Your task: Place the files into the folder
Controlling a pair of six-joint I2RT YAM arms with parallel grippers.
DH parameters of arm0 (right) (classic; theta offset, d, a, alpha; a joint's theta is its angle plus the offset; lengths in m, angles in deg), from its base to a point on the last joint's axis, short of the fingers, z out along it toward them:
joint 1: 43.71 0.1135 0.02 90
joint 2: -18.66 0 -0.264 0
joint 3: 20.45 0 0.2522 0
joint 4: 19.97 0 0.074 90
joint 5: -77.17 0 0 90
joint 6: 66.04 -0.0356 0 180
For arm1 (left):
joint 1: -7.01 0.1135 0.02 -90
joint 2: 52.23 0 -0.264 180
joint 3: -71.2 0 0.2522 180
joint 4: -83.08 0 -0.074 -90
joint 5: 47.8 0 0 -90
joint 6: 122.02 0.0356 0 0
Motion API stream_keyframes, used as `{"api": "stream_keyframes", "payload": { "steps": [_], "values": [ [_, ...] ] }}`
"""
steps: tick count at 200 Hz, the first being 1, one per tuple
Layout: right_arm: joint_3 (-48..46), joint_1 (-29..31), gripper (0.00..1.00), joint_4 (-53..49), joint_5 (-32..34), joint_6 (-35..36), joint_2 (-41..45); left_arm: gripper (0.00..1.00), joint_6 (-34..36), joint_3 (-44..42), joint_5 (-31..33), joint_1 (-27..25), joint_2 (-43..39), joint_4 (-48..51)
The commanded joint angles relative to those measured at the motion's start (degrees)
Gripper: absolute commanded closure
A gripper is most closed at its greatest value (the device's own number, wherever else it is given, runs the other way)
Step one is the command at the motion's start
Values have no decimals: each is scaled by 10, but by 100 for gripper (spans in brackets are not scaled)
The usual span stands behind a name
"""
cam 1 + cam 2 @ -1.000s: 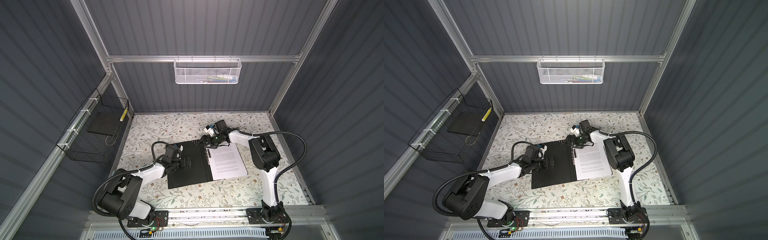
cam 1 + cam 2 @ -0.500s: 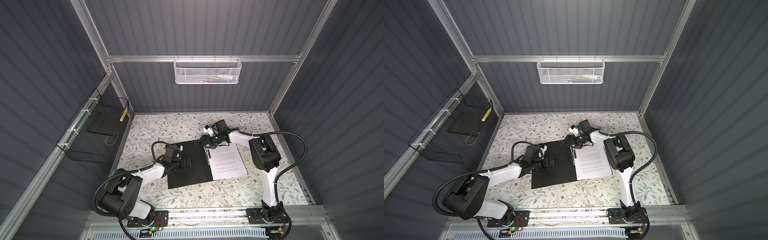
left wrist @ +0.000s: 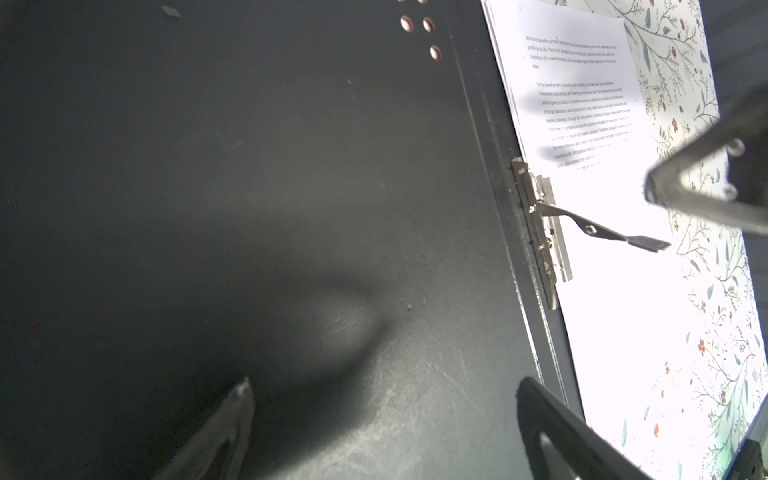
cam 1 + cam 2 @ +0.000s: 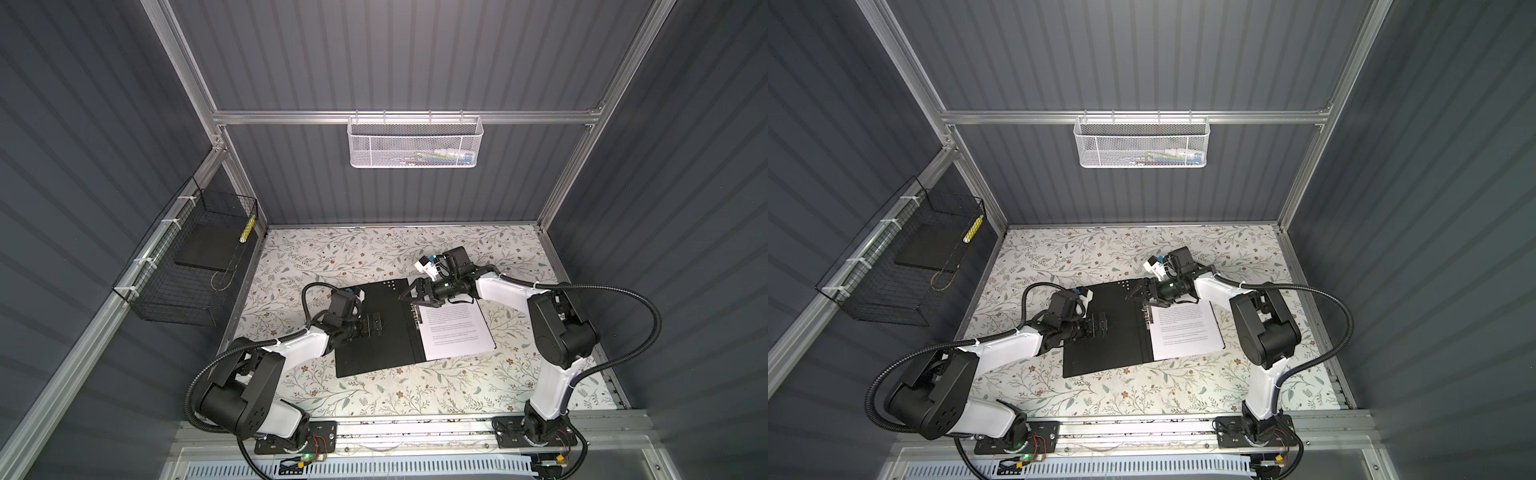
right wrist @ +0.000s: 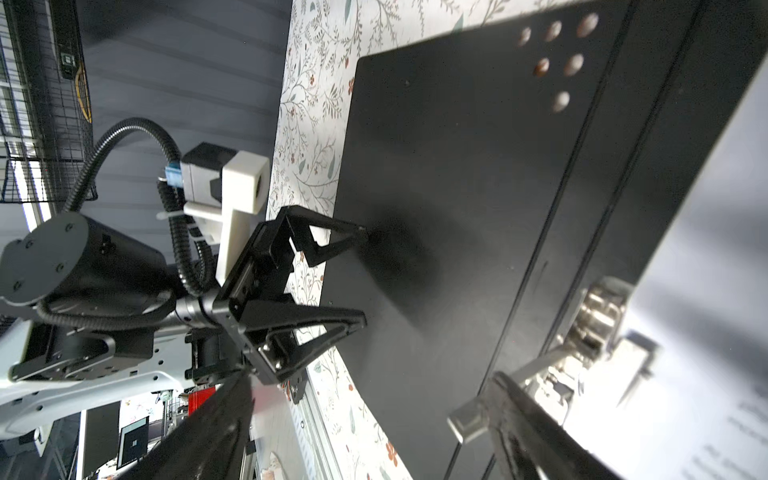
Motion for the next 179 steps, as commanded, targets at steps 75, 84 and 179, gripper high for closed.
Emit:
{"api": "stream_keyframes", "payload": {
  "steps": [75, 84, 179],
  "values": [
    [-19, -1, 1, -68, 187, -26, 116, 0, -15, -34, 14, 7, -3, 39],
    [-36, -7, 1, -56, 214, -44, 135, 0, -14, -34, 16, 7, -4, 39],
    [-152, -112, 1, -8, 255, -151, 271, 0, -15, -41, -5, 7, 0, 16]
  ]
}}
